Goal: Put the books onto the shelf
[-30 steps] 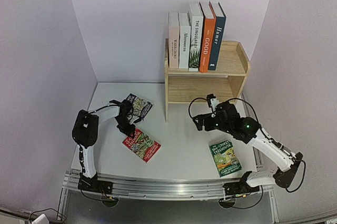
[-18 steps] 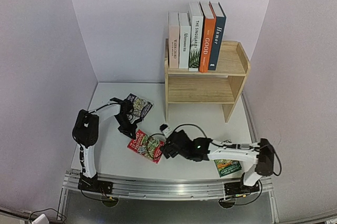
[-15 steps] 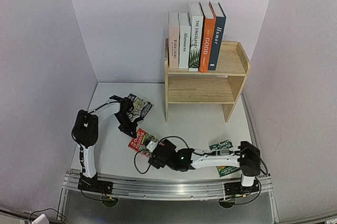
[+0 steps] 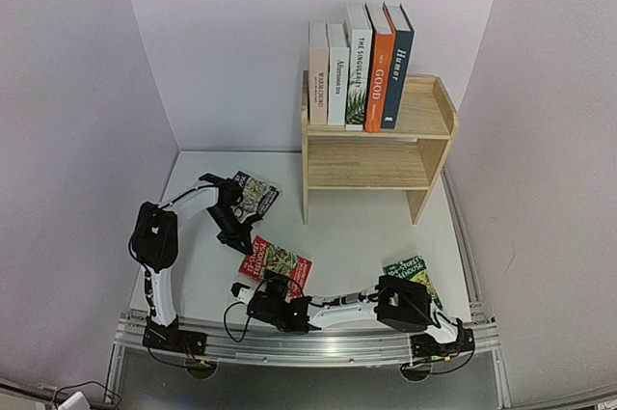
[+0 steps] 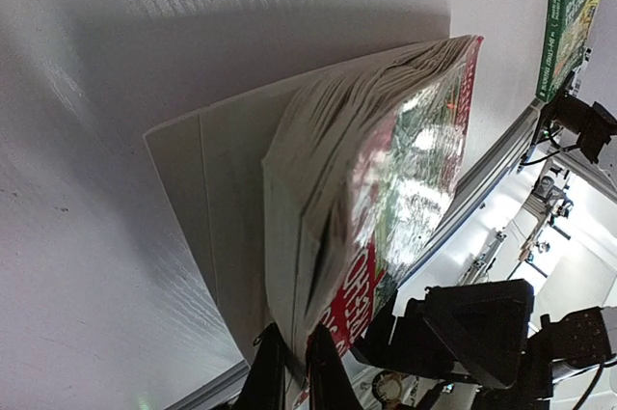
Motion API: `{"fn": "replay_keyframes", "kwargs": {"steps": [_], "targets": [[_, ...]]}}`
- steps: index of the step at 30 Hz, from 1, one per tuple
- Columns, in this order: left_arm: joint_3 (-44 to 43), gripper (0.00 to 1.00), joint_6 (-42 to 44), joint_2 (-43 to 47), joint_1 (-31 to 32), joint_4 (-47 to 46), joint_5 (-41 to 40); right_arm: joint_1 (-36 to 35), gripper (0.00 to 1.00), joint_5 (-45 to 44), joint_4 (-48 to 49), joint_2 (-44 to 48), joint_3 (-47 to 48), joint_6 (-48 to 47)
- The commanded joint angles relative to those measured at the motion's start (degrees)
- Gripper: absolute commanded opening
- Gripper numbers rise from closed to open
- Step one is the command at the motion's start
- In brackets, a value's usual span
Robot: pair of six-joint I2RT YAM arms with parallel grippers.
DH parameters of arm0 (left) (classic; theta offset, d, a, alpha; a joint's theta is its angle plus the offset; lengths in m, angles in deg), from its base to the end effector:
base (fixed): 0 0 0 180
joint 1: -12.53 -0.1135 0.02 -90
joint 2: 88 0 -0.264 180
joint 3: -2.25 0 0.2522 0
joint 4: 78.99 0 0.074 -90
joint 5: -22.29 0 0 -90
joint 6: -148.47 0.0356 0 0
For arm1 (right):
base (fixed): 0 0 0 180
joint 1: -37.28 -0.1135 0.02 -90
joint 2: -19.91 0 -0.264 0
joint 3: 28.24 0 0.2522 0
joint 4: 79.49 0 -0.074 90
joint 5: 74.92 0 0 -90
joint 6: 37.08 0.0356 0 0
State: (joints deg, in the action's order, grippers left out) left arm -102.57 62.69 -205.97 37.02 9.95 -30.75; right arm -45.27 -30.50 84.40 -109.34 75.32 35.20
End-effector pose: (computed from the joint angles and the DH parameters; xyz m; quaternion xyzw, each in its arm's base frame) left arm 0.3260 -0.1720 0.1891 -0.2015 -0.9220 0.2927 0.1538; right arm 0.0885 0.4806 0.1427 -0.5446 0.6608 -0.0967 0.5073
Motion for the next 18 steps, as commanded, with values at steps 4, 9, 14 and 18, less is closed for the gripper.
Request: {"fn": "replay_keyframes", "kwargs": {"steps": [4, 9, 14, 18], "targets": [[0.4, 0.0, -0.7, 3.4, -0.1, 2.3, 2.7, 0.5, 0.61, -14.4, 1.8, -4.3, 2.6, -4.2], [0.7, 0.0, -0.8, 3.7, -0.3, 2.0, 2.7, 0.9, 0.2, -18.9, 1.8, -4.0, 1.5, -5.5], [0.5, 0.04, 0.9, 4.6, -0.4, 2.2, 2.4, 1.1, 0.0, -19.4, 1.8, 0.0, -0.1, -10.3], [-5.6, 0.98, 2.6, 6.7, -1.0, 3.4, -1.6, 1.1, 0.0, -15.1, 1.8, 10.1, -6.3, -15.8]]}}
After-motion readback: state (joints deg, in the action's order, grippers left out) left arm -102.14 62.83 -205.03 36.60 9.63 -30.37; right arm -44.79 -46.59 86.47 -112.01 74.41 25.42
